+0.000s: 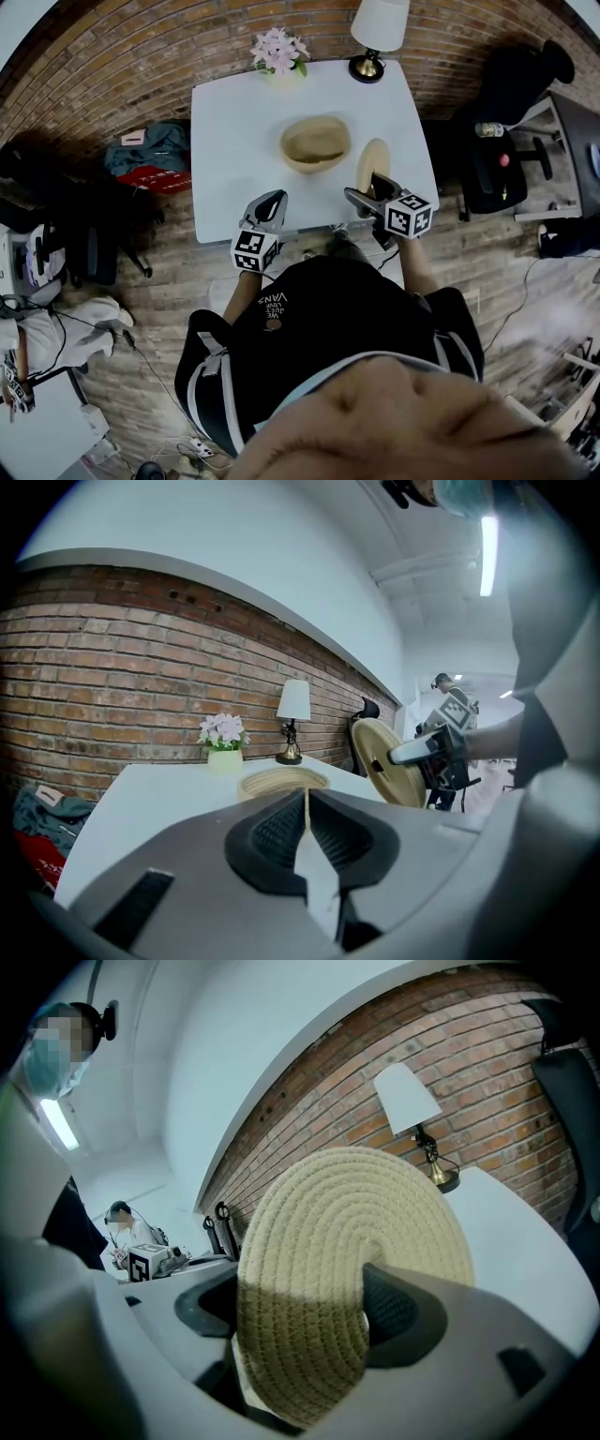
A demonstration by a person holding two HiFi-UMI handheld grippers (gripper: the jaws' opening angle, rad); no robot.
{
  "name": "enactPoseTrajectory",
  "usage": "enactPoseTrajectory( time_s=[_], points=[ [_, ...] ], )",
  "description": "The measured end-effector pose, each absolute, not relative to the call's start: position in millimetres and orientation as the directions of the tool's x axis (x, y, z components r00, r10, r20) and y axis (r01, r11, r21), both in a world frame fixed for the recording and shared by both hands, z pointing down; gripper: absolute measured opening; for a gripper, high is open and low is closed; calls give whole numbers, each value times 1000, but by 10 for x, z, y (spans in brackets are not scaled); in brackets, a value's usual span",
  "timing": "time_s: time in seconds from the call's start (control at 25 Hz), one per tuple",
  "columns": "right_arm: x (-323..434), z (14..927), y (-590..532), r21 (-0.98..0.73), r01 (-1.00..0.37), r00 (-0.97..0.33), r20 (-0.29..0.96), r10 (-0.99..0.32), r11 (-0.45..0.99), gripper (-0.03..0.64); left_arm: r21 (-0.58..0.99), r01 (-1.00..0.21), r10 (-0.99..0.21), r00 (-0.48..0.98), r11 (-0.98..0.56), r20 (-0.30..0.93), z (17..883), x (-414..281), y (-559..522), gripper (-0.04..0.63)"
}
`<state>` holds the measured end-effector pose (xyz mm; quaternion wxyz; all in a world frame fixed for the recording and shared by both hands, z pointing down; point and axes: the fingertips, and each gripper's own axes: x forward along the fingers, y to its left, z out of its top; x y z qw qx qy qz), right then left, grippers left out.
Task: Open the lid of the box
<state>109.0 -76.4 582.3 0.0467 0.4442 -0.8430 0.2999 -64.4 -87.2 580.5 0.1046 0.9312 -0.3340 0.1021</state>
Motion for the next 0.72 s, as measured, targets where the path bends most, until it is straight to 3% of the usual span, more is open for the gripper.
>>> enactPoseTrajectory(
  time_s=[0.72],
  points=[
    [1046, 5854, -748, -484, -776, -595, 345, -726, 405, 351, 131, -655, -606, 744, -744, 281, 5824, -723, -854, 11]
  ],
)
